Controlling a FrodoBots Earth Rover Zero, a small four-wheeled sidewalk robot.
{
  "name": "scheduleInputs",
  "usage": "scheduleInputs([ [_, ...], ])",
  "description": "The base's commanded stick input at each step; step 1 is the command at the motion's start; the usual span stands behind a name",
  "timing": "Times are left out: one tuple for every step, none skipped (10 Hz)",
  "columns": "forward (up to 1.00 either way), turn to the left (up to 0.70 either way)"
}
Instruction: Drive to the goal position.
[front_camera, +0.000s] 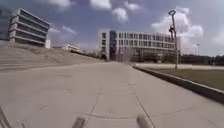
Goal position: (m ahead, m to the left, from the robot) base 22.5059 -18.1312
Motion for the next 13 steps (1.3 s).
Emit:
scheduleInputs([
  [0.70,0.00],
  [0.70,0.00],
  [0.70,0.00],
  [0.70,0.00],
  [0.70,0.00],
  [0.70,0.00],
  [0.70,0.00],
  [0.70,0.00],
  [0.70,0.00],
  [0.70,0.00],
  [0.70,0.00],
  [0.70,0.00],
  [0.70,0.00],
])
